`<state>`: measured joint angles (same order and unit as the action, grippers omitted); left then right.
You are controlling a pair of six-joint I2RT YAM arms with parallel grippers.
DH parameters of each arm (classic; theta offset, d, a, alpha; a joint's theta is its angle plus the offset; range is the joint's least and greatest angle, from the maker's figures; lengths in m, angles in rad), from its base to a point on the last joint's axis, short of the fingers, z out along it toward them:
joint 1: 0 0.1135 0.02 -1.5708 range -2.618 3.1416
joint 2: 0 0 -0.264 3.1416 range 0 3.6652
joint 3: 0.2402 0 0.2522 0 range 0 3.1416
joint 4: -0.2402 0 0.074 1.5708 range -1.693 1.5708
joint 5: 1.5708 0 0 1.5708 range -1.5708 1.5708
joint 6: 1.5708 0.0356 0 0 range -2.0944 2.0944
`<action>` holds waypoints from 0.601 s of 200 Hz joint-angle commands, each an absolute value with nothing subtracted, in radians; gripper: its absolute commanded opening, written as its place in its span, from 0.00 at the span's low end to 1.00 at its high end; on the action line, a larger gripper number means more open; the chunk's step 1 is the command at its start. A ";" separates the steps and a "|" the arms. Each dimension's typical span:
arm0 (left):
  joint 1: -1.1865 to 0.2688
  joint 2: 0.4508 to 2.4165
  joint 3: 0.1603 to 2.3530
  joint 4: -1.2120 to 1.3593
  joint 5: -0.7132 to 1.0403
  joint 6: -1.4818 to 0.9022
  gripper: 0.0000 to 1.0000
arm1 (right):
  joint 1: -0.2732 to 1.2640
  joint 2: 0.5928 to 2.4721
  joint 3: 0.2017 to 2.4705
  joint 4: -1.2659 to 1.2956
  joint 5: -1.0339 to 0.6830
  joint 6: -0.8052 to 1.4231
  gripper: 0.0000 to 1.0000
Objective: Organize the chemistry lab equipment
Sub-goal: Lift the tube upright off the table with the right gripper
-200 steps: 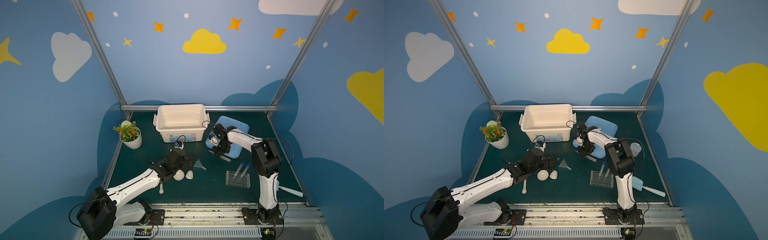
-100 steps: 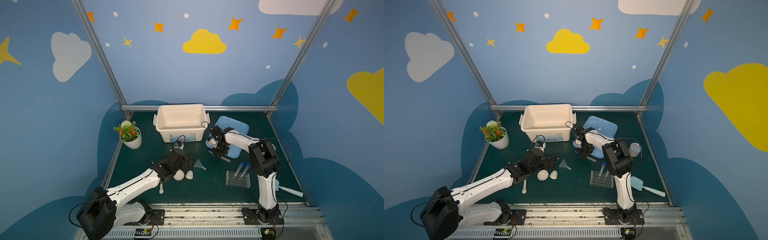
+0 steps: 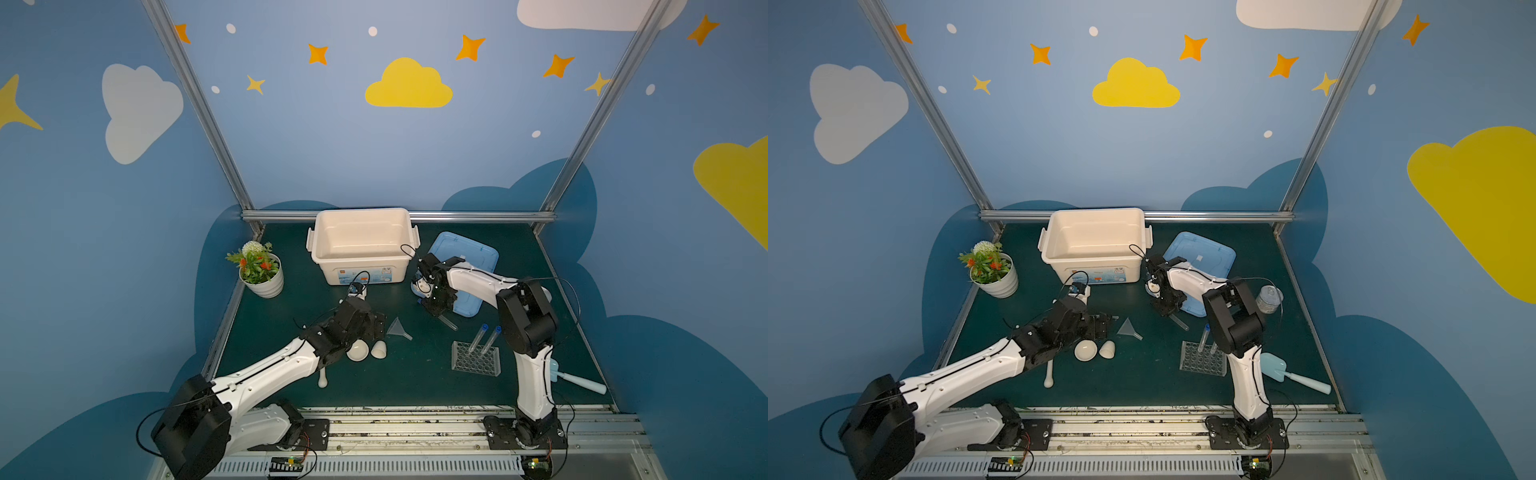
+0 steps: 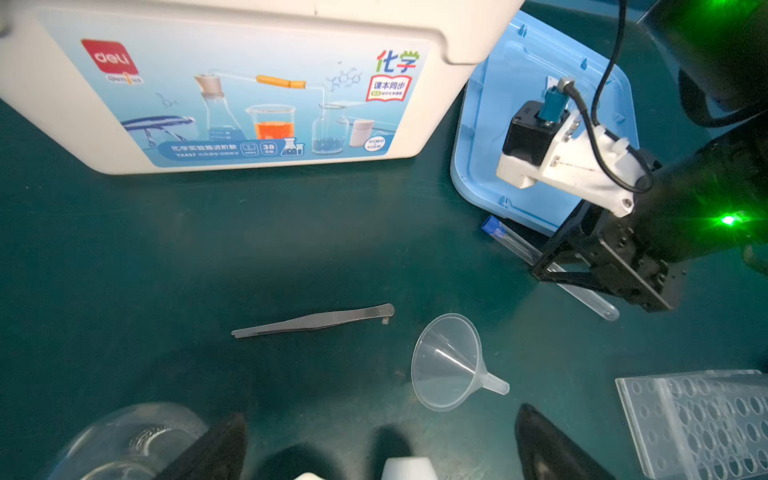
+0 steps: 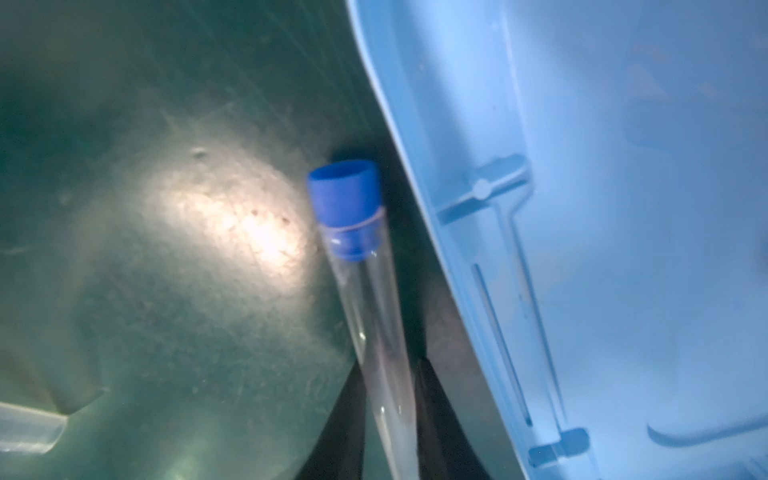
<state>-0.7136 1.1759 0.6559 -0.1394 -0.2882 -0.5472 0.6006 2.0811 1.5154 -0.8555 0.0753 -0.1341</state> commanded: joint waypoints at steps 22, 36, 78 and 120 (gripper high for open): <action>-0.709 1.152 0.651 -0.133 -0.299 -0.551 1.00 | 0.607 2.066 1.468 -0.842 0.066 -0.147 0.17; -0.710 1.155 0.655 -0.136 -0.298 -0.551 1.00 | 0.607 2.050 1.458 -0.831 0.054 -0.151 0.16; -0.710 1.156 0.664 -0.135 -0.296 -0.548 1.00 | 0.604 1.999 1.432 -0.794 0.016 -0.152 0.14; -0.710 1.157 0.671 -0.125 -0.282 -0.554 1.00 | 0.602 1.908 1.386 -0.753 -0.037 -0.136 0.13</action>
<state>-0.7136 1.1702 0.6563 -0.1394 -0.2878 -0.5476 0.6041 1.9934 1.4086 -0.7784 0.0143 -0.1394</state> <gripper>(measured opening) 0.996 0.157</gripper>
